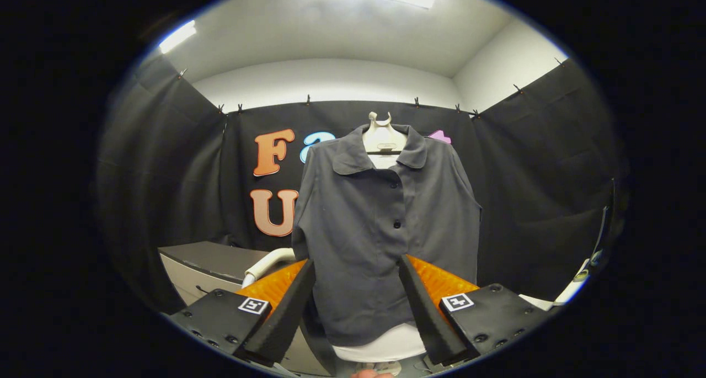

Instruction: Iron the clothes twice with a garment steamer, once on the left side and once on the right side.

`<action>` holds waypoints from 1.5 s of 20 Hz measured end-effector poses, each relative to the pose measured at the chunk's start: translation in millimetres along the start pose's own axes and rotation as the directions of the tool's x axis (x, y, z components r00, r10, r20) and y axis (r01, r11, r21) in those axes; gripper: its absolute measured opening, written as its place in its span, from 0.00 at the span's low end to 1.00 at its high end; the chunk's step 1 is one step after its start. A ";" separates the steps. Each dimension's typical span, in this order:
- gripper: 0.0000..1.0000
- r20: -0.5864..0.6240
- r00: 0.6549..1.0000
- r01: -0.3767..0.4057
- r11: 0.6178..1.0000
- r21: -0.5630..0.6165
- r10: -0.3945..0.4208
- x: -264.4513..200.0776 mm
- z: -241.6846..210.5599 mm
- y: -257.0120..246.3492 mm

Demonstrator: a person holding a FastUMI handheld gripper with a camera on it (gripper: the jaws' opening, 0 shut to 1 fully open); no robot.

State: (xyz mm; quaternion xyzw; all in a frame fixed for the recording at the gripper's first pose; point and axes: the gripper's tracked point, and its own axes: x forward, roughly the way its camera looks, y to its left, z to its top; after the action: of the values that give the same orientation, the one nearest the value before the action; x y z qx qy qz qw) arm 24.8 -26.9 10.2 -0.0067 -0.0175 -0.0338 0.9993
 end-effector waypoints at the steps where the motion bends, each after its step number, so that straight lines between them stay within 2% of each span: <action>1: 0.98 -0.007 1.000 0.001 1.000 0.010 -0.001 1.7 -1.7 -0.4; 9: 0.98 -0.039 0.999 0.032 0.999 0.024 -0.031 10.1 -9.4 -6.5; 15: 0.98 -0.077 0.996 -0.039 0.999 0.030 0.041 29.6 -12.9 26.5; 17: 0.98 -0.089 0.992 -0.085 0.995 0.051 0.089 47.8 -7.9 54.0; 19: 0.98 -0.134 0.975 -0.167 0.981 0.094 0.179 65.0 -9.3 93.3; 22: 0.98 -0.158 0.952 -0.239 0.959 0.150 0.262 95.5 0.1 142.4; 27: 0.98 -0.163 0.942 -0.291 0.956 0.045 0.295 149.5 6.9 215.5; 30: 0.98 -0.189 0.934 -0.305 0.952 0.015 0.302 178.8 -5.5 253.2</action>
State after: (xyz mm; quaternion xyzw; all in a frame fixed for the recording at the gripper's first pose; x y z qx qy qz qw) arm 220.5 213.6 8.0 -0.0131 0.0788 0.1202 0.9895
